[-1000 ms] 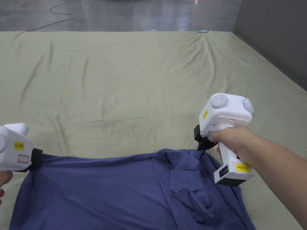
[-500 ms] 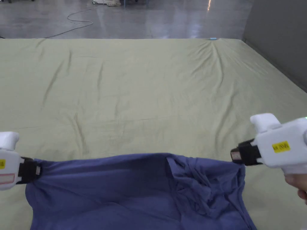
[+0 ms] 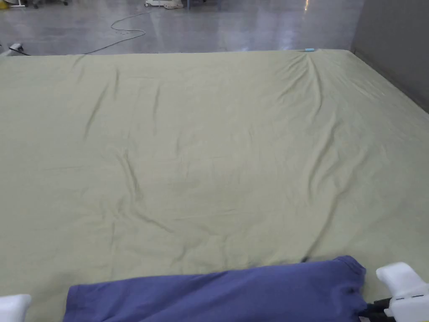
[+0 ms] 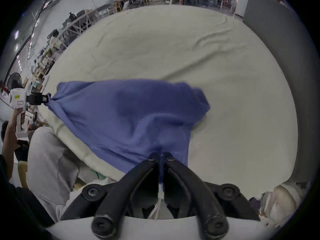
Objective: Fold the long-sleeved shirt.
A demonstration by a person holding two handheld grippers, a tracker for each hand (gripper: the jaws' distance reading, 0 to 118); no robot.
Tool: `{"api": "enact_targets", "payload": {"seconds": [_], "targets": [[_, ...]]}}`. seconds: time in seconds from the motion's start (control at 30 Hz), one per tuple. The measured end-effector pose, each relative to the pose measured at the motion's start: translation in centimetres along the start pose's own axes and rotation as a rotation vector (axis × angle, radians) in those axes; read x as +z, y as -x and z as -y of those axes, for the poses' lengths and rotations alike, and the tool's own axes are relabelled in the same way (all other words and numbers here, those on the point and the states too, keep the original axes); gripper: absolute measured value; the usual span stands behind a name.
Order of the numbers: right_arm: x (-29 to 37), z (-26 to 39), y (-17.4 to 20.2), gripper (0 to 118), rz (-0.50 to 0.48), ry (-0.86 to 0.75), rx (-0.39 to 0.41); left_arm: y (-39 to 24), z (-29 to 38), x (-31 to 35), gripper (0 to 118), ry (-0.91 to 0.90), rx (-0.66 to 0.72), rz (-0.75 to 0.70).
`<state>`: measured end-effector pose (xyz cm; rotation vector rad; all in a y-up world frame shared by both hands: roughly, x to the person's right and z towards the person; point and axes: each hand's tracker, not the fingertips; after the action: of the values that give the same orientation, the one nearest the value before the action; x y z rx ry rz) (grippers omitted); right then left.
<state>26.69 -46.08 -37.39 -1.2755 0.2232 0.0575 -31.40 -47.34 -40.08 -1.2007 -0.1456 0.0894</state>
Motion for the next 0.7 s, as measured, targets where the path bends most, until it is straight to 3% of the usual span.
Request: {"api": "enact_targets", "payload": {"seconds": [0.23,0.27,0.3,0.33,0.37,0.4,0.43,0.53,0.63,0.67,0.7], "targets": [[-3.6,0.5,0.1,5,0.018,0.053,0.002,0.8,0.9,-2.4,4,-0.037,0.04,-0.019],[-3.5,0.3,0.1,10,0.016,0.053,-0.003,0.9,0.8,-2.4,28,-0.04,0.052,-0.02],[-3.3,0.1,0.0,15,0.014,0.057,-0.02,0.9,0.8,-2.0,66,-0.052,0.068,-0.026],[-2.9,-0.1,-0.1,33,0.02,0.06,-0.03,0.8,0.6,-1.5,99,-0.047,0.076,-0.042],[-2.0,-0.3,0.0,72,0.029,0.06,-0.024,0.7,0.4,-0.7,117,-0.008,0.08,-0.082],[-0.5,-0.7,0.6,94,0.078,0.055,0.038,0.5,0.2,0.8,118,-0.013,0.077,-0.071],[1.4,-0.8,1.2,100,0.134,0.032,0.085,0.2,0.4,3.1,118,-0.08,0.08,-0.042],[7.8,-1.1,3.4,100,0.162,-0.103,0.162,-0.4,0.9,8.0,117,-0.226,0.122,0.065],[11.6,-0.9,5.5,100,0.14,-0.229,0.135,-1.7,2.3,9.6,117,-0.212,0.139,0.111],[12.1,-0.9,6.6,100,0.134,-0.254,0.113,-2.3,2.7,9.1,112,-0.12,0.113,0.083],[12.2,-0.6,7.3,100,0.123,-0.273,0.108,-3.2,3.2,8.6,98,-0.09,0.085,0.053]]}}
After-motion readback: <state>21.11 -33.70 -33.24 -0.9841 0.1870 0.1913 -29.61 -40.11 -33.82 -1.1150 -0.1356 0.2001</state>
